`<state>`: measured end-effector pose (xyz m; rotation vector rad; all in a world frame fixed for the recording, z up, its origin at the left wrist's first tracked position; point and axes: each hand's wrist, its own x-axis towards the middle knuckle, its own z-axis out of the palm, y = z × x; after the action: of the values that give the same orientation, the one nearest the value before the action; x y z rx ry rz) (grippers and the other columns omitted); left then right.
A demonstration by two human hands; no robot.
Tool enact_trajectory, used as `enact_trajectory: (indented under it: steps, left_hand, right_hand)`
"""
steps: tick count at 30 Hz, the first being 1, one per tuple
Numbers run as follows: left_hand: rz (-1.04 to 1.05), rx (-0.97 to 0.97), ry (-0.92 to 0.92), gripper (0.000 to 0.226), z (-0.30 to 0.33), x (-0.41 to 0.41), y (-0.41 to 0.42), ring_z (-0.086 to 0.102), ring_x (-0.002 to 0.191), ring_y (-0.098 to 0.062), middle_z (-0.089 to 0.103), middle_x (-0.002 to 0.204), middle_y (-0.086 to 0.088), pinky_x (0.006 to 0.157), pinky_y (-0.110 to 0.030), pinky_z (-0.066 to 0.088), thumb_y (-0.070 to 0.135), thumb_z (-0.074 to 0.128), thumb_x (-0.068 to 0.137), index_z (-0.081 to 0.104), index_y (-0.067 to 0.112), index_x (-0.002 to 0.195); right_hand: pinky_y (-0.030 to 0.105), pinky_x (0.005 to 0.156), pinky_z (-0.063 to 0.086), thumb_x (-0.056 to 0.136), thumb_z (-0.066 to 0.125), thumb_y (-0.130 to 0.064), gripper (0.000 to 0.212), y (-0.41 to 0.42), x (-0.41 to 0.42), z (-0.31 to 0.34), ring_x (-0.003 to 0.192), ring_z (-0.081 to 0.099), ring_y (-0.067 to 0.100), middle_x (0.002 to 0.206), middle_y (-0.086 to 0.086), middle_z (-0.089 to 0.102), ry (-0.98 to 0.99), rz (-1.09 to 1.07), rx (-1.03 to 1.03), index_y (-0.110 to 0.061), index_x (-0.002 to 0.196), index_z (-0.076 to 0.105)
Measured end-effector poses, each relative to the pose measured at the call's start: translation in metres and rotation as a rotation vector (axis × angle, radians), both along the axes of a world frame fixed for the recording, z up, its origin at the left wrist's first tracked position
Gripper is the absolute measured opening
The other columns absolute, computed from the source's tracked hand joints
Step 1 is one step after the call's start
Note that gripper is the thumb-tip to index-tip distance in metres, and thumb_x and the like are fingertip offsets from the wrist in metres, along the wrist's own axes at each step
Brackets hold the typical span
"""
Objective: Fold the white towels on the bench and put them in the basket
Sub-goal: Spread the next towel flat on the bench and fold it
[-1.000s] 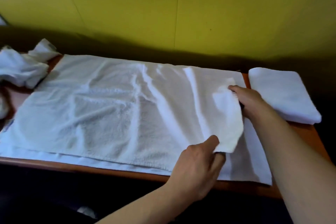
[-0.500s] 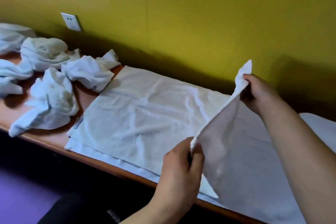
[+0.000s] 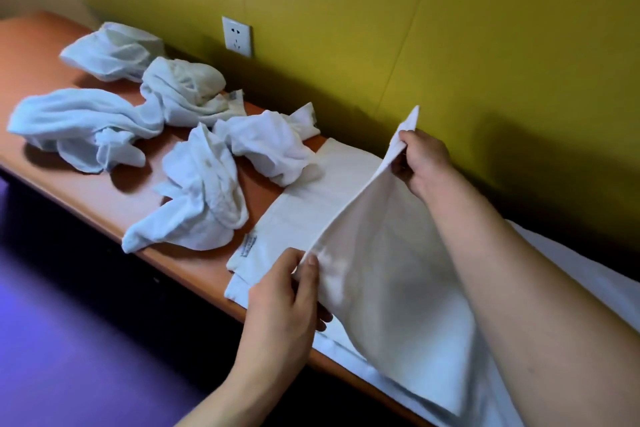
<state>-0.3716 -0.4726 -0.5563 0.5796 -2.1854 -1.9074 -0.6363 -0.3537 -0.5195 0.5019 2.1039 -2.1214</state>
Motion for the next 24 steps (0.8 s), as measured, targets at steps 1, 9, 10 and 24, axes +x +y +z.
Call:
enact_trajectory:
  steps: [1, 9, 10, 24]
  left_hand:
    - [0.042, -0.01, -0.008, 0.028, -0.005, -0.002, -0.011, 0.066, 0.049, -0.021, 0.067, 0.056, -0.008, 0.051, -0.022, 0.049, 0.032, 0.047, 0.104, 0.06, 0.017, 0.084]
    - [0.207, -0.221, -0.141, 0.028, -0.057, -0.021, -0.077, 0.068, 0.053, -0.02, 0.067, 0.059, -0.001, 0.058, -0.038, 0.056, 0.038, 0.05, 0.102, 0.061, 0.024, 0.081]
    - [0.222, -0.278, -0.166, 0.03, -0.063, -0.022, -0.082, 0.068, 0.06, -0.023, 0.066, 0.06, 0.0, 0.062, -0.042, 0.056, 0.041, 0.049, 0.101, 0.059, 0.023, 0.078]
    - [0.165, -0.589, -0.298, 0.035, -0.093, -0.026, -0.103, 0.06, 0.104, -0.037, 0.065, 0.107, -0.013, 0.083, -0.042, 0.043, 0.037, 0.071, 0.089, 0.057, 0.01, 0.107]
  right_hand:
    - [0.021, 0.047, 0.041, 0.097, 0.056, -0.012, 0.02, -0.014, -0.004, -0.005, 0.054, 0.049, 0.014, 0.068, 0.003, 0.051, -0.004, 0.025, 0.015, -0.019, 0.079, 0.059]
    - [0.022, 0.046, 0.044, 0.099, 0.057, -0.017, 0.008, -0.076, -0.016, -0.04, 0.054, 0.053, 0.014, 0.074, 0.004, 0.06, -0.01, 0.134, 0.053, -0.019, 0.098, 0.065]
    - [0.024, 0.048, 0.045, 0.1, 0.057, -0.018, 0.007, -0.079, -0.013, -0.041, 0.056, 0.054, 0.014, 0.075, 0.004, 0.06, -0.022, 0.18, 0.037, -0.02, 0.096, 0.063]
    - [0.037, 0.075, 0.044, 0.091, 0.058, -0.052, 0.034, 0.133, 0.221, -0.09, 0.094, 0.061, 0.033, 0.093, 0.006, 0.065, -0.062, -0.036, 1.043, -0.02, 0.096, 0.049]
